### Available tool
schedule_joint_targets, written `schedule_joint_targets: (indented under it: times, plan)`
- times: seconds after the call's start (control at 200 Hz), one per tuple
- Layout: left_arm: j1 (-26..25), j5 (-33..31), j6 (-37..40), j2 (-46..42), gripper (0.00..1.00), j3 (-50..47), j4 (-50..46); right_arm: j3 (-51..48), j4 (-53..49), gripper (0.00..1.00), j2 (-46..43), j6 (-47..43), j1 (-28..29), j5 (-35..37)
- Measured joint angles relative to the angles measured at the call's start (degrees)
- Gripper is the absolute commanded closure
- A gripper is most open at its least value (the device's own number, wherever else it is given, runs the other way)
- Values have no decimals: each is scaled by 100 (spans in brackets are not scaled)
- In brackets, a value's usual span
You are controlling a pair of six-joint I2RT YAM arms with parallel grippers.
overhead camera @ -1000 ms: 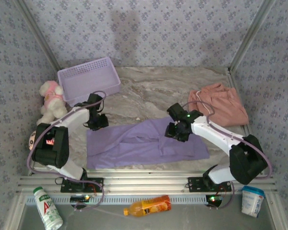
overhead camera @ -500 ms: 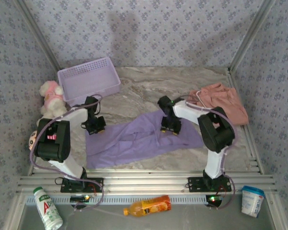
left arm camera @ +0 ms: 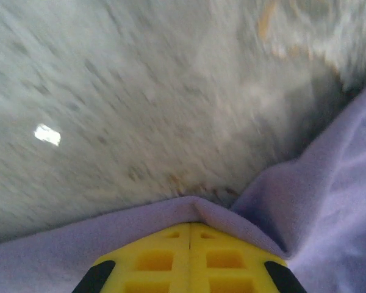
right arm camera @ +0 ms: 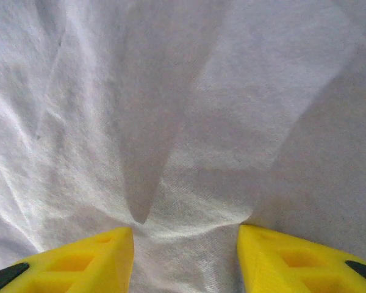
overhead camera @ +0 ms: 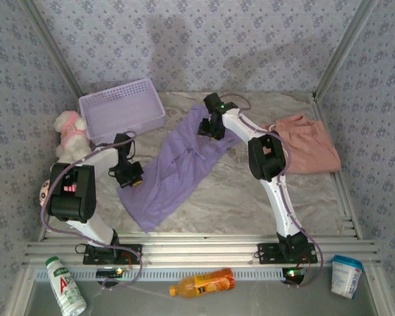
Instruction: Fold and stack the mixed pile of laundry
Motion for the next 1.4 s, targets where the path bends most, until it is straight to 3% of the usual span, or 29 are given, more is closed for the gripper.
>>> schedule_joint_targets:
  times: [0.115, 0.21, 0.335, 0.51, 0.64, 0.735, 0.919, 1.129, 1.399]
  plan:
    - [-181, 492, -219, -140, 100, 9, -251, 153, -57, 46, 66, -247, -122, -111]
    - [-247, 660, -269, -525, 100, 125, -514, -328, 20, 48, -262, -378, -170, 15]
    - [-223, 511, -98, -1019, 98, 417, -826, -1394, 144, 52, -1147, -354, -92, 223]
    - [-223, 262, 201, -1073, 97, 269, -909, -2719, 734, 53, -2258, 22, 356, 382]
    - [-225, 219, 302, -1023, 93, -98, -837, -3252, 1303, 54, -2277, 564, 647, 417]
    - [-232, 205, 365, -949, 100, -271, -693, -3475, 1563, 56, -2090, 918, 632, 413]
    - [-393, 201, 382, -754, 100, -509, -411, -3447, 1838, 57, -1882, 1482, 341, 343]
    - [-916, 313, 127, -492, 100, -634, -232, -2953, 1926, 57, -1515, 1628, -258, 85]
    - [-2090, 927, -326, 673, 100, 575, -94, -1263, 1604, 55, -468, 1082, -981, -737]
